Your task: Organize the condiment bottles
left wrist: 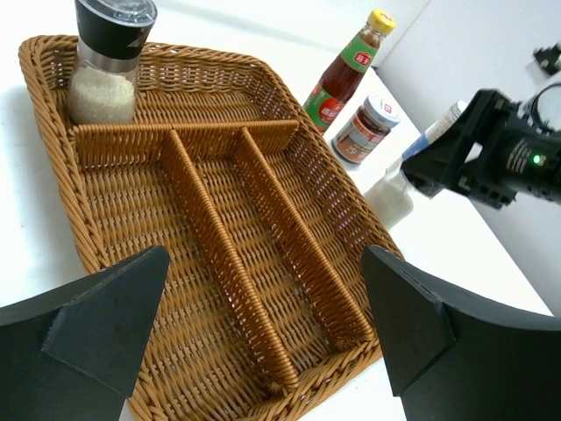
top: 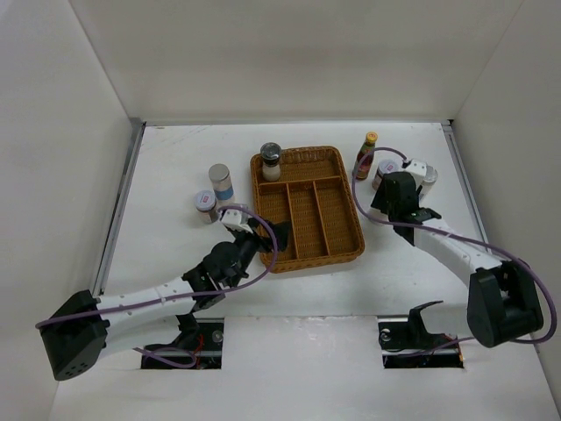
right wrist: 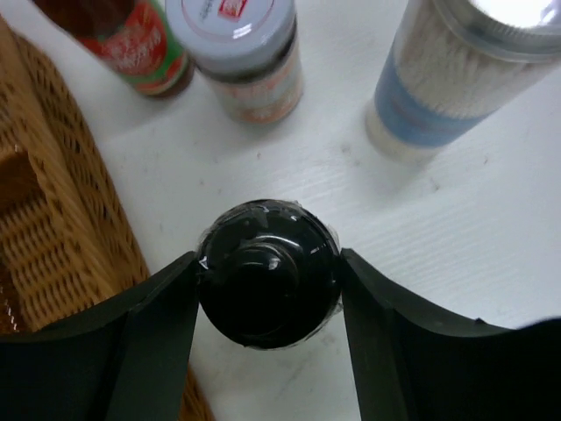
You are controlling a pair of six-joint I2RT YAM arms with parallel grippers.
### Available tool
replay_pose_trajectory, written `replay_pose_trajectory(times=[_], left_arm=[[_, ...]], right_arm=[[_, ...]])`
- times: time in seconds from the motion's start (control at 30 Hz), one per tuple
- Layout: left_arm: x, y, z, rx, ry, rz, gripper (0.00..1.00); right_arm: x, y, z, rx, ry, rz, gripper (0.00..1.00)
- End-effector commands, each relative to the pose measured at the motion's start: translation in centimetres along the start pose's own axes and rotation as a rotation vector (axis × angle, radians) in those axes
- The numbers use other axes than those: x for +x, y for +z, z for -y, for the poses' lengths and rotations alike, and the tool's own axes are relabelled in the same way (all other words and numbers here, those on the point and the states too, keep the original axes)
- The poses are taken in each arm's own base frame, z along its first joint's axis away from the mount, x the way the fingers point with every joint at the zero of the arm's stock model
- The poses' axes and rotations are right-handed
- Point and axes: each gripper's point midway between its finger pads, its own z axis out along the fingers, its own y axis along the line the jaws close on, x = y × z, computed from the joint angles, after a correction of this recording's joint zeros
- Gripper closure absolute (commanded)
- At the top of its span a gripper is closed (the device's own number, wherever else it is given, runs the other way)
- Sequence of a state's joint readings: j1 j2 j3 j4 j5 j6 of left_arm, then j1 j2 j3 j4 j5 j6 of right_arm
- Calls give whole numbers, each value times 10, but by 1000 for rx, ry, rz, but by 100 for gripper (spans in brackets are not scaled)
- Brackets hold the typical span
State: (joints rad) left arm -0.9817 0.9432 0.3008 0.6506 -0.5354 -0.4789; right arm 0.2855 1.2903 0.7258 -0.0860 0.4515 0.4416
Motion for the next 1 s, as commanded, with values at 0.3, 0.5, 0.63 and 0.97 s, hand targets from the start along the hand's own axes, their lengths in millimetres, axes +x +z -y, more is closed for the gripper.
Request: replay_pose_trajectory(times=[0.3,0.5,0.63,0.97], left_arm=[[-32,22,-7,-24,-120,177,3],[-33,18,-31,-78,-138,221,0],[-30,17,-36,-85,-127,225,0],[-9,25,-32,-47,-108,171,0]], right_arm=[[-89,-82,-49,-148,32,285,57],[-129,-106,-127,-321,1,344,57],[-153,-83,-201,-433,-38,350,58],[-142,2,-300,-505,-130,284,57]])
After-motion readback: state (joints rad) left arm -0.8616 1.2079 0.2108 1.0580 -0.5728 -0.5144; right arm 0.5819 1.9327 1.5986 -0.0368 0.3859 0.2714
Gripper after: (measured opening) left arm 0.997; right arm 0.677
